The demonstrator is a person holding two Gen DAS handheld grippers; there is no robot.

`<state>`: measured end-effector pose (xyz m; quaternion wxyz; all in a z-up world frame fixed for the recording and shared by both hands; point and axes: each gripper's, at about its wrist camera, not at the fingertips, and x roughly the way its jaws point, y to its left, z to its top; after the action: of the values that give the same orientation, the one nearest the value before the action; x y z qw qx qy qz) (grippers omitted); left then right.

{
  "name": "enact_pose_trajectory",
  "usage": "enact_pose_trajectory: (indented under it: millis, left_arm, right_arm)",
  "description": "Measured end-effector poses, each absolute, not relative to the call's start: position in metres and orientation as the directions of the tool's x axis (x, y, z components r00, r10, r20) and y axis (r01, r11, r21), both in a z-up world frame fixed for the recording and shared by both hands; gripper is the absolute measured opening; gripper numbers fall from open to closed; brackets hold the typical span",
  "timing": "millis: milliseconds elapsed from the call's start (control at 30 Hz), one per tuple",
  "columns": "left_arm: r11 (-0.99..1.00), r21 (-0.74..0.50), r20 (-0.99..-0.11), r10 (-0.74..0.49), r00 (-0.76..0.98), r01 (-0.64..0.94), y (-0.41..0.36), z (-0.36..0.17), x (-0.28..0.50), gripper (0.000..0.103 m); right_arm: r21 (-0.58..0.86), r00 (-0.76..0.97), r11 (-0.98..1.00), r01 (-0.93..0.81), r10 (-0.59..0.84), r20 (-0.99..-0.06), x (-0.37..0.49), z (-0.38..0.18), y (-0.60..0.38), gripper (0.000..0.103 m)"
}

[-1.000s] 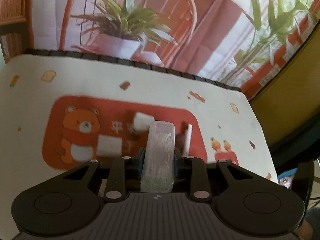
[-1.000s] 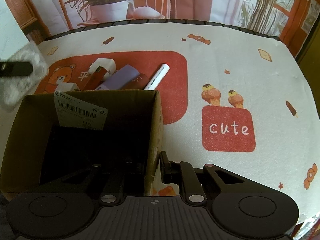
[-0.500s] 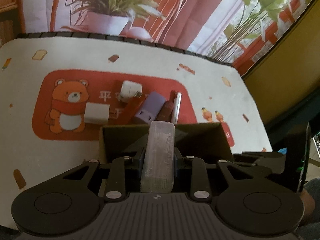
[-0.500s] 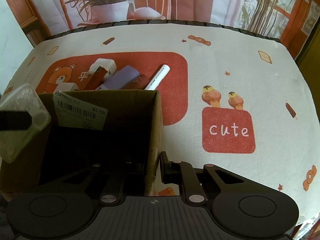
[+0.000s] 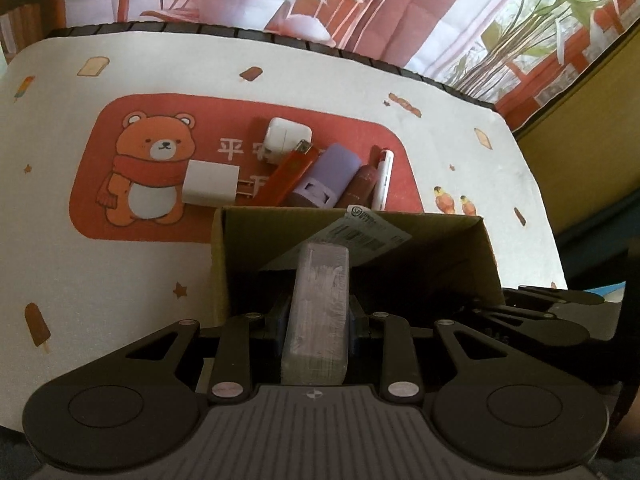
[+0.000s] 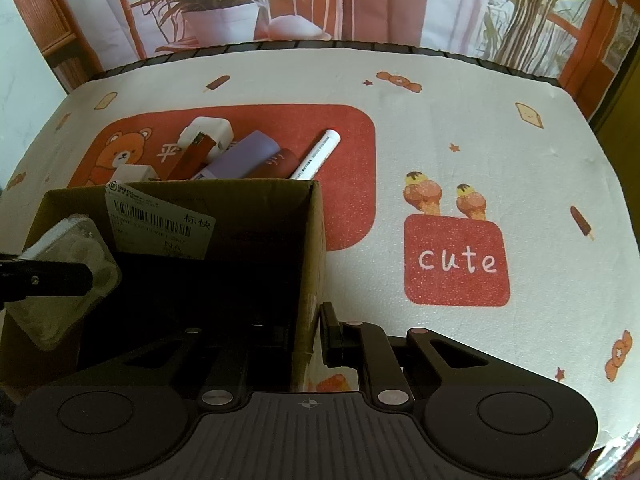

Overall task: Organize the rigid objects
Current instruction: 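Lift the clear plastic case with the left tool and carry it over the box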

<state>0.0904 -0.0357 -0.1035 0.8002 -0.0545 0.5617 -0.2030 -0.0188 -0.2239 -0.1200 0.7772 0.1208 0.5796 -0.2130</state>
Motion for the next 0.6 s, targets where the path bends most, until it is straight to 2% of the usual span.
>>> enact_pose_trajectory:
  millis: [600]
  left_arm:
    - [0.910, -0.225, -0.902, -0.330, 0.278, 0.349, -0.062, -0.112, 0.102, 0.030]
  right_arm:
    - [-0.061, 0.233, 0.879, 0.472, -0.191, -0.953, -0.018, -0.121, -0.224, 0.013]
